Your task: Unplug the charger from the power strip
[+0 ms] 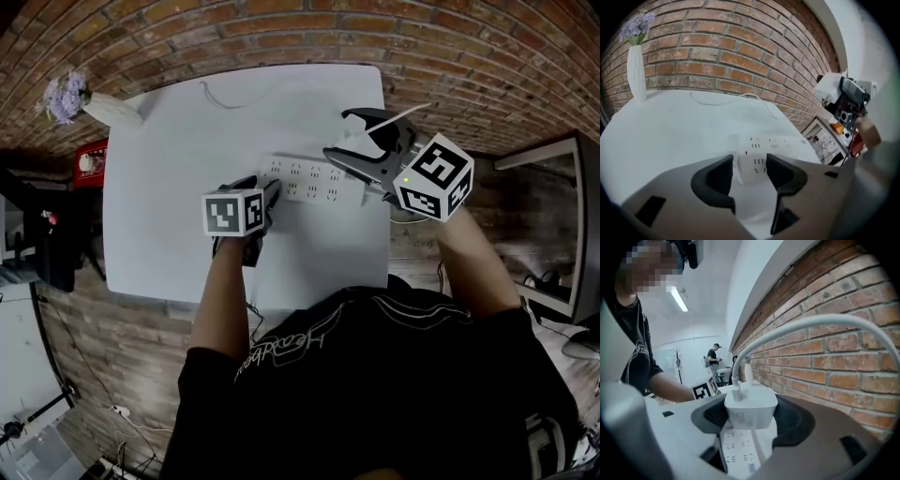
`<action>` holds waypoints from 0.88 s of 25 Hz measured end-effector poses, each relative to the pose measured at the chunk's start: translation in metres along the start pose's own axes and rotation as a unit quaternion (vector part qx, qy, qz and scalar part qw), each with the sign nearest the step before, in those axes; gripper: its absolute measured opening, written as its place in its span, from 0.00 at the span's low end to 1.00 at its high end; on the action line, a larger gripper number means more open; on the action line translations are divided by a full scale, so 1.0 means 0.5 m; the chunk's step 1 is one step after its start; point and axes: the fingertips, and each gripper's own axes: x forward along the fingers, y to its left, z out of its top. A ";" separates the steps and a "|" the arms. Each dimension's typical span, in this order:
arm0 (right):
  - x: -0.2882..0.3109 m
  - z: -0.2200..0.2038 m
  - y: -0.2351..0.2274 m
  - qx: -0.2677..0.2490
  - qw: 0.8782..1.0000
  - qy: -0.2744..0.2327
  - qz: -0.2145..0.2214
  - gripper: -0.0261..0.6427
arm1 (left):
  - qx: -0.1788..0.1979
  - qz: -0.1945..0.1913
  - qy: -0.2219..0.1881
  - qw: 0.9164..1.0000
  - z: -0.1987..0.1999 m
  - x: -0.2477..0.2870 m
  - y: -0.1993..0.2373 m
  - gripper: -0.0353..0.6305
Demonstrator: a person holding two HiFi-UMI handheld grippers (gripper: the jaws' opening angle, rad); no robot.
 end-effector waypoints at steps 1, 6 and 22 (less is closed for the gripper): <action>-0.008 0.005 0.003 0.008 1.000 -0.005 0.000 0.41 | 0.004 0.003 -0.001 1.000 0.002 -0.001 -0.001 0.39; -0.040 0.019 0.032 0.067 0.997 -0.037 0.012 0.41 | 0.002 0.036 -0.027 0.999 0.015 -0.042 0.003 0.23; -0.230 0.065 0.196 0.149 0.979 -0.112 0.082 0.41 | 0.005 -0.057 -0.226 0.973 0.085 -0.310 -0.299 0.10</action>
